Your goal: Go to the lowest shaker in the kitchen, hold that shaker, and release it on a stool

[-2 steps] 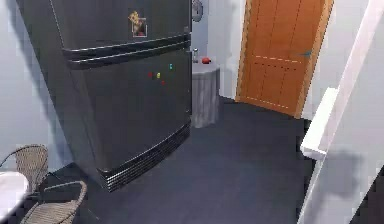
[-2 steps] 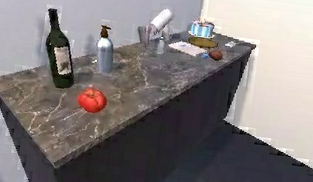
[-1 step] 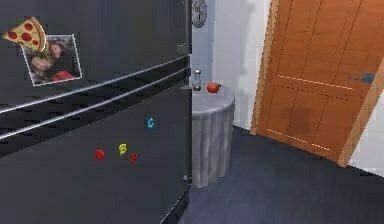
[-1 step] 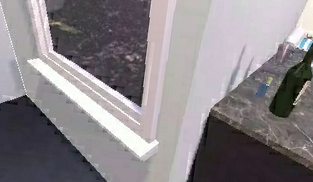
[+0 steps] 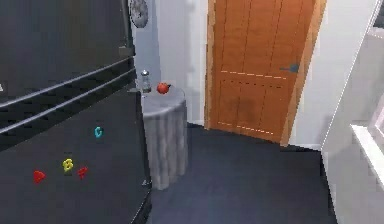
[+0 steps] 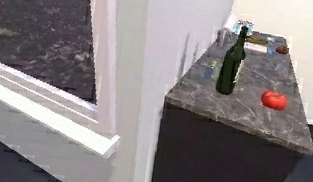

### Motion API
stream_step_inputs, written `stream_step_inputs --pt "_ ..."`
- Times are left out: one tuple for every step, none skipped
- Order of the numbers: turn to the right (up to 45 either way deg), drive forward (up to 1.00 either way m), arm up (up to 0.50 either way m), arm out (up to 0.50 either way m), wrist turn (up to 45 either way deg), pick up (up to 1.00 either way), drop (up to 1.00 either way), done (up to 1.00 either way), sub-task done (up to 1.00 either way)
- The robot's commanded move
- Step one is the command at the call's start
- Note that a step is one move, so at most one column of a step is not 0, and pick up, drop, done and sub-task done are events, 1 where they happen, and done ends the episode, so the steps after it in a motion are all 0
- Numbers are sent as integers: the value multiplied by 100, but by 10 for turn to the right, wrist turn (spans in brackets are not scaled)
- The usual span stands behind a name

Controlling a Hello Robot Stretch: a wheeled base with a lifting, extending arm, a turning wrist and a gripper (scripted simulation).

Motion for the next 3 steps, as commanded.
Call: stream_step_inputs --pt "0 15 0 0 0 0 0 0 0" --pt "120 0 0 0 0 0 0 0 0" --pt "0 90 0 0 0 0 0 0 0"
